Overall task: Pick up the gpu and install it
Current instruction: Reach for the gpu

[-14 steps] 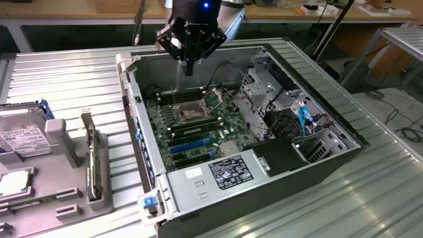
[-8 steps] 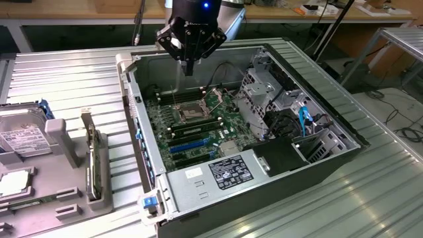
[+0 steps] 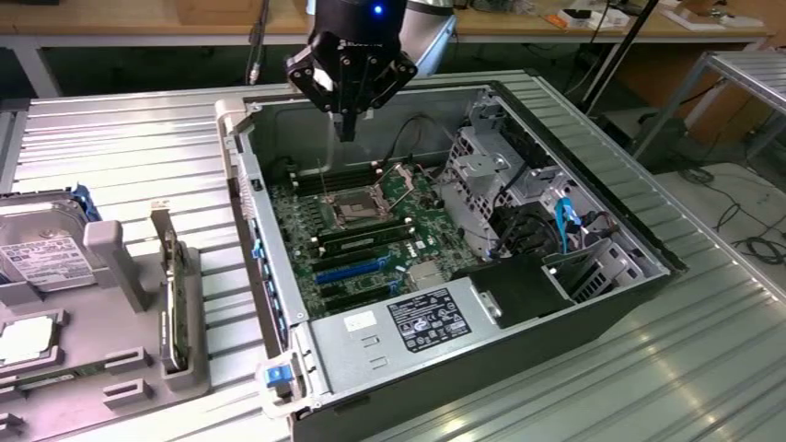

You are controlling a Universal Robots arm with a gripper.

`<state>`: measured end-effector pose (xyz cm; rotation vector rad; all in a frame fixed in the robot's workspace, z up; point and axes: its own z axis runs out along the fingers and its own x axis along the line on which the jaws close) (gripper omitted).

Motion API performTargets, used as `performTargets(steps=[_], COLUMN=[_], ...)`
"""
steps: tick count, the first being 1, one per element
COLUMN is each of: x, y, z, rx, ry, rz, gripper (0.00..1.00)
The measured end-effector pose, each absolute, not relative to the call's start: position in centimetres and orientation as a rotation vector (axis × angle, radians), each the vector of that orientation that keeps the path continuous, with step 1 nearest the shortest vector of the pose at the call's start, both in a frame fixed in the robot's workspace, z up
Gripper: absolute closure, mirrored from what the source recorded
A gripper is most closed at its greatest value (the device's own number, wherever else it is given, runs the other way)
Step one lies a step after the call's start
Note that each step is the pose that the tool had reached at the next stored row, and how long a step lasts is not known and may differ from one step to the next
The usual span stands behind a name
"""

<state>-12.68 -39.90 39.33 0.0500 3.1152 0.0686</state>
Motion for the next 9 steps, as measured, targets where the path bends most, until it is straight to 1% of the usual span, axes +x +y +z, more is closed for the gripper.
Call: performTargets(steps=[9], x=[-16.2], y=[-39.9], z=[39.3], rx=[0.050], ry=[3.115], rz=[0.069], gripper=[0.89])
